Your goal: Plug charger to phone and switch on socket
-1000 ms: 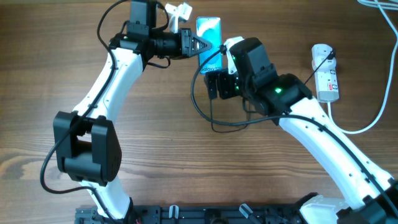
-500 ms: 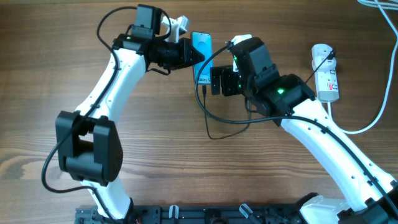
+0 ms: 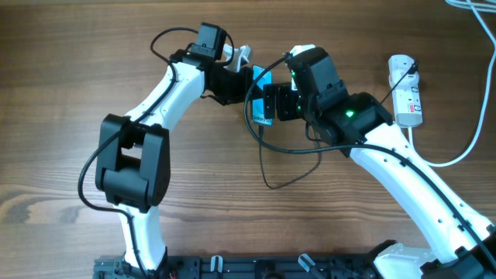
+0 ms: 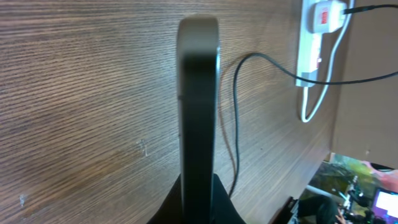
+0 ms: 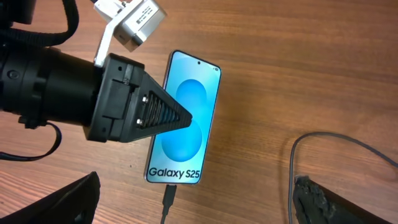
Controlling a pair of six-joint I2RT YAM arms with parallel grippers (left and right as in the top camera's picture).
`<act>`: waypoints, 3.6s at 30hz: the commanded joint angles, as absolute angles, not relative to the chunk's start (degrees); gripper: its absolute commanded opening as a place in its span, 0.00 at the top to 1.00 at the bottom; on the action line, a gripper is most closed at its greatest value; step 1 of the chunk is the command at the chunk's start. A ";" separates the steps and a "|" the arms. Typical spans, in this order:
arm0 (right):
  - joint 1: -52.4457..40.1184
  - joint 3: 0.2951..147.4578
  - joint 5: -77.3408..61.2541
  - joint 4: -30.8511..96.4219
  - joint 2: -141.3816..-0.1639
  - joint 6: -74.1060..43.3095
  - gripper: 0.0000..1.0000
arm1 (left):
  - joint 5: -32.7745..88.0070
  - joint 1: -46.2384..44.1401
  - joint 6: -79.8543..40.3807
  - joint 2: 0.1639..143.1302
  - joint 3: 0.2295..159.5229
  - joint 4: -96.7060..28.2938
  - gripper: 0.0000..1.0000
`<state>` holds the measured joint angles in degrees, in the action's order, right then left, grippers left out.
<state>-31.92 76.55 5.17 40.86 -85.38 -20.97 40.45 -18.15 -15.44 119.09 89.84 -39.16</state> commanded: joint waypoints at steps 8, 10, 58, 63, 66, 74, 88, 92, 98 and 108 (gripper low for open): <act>-27.27 78.06 5.10 42.83 -84.31 -24.60 0.00 | 39.72 -20.84 -14.59 124.53 90.02 -40.38 0.96; -26.26 78.06 5.10 43.55 -84.31 -24.60 0.00 | 38.81 -21.17 -14.59 124.97 90.02 -40.34 0.96; -25.41 78.04 5.13 44.49 -84.31 -24.36 0.00 | 26.17 -22.17 -16.73 125.75 86.13 -39.07 0.78; -25.41 78.04 5.15 44.53 -84.31 -24.03 0.00 | 25.82 -22.17 -16.73 125.75 86.13 -39.72 0.67; -25.41 78.04 5.85 44.69 -84.31 -23.99 0.00 | 25.82 -22.17 -16.71 125.75 86.13 -39.99 0.57; -25.41 78.04 6.04 44.88 -84.31 -23.99 0.00 | 25.80 -22.11 -16.73 125.75 86.15 -40.14 0.48; -25.41 77.93 6.02 46.02 -84.42 -24.10 0.00 | 25.41 -17.61 -17.19 124.84 86.15 -41.10 0.11; -25.43 77.93 6.02 46.15 -84.42 -24.03 0.00 | 25.41 -15.20 -17.19 122.52 86.15 -41.47 0.00; -25.39 77.97 6.92 46.57 -84.42 -23.90 0.00 | 16.97 -12.73 -20.43 116.40 86.15 -42.54 0.00; -9.37 89.23 10.33 60.53 -84.64 -27.18 0.00 | -11.22 -12.58 -26.39 107.74 86.15 -45.25 0.00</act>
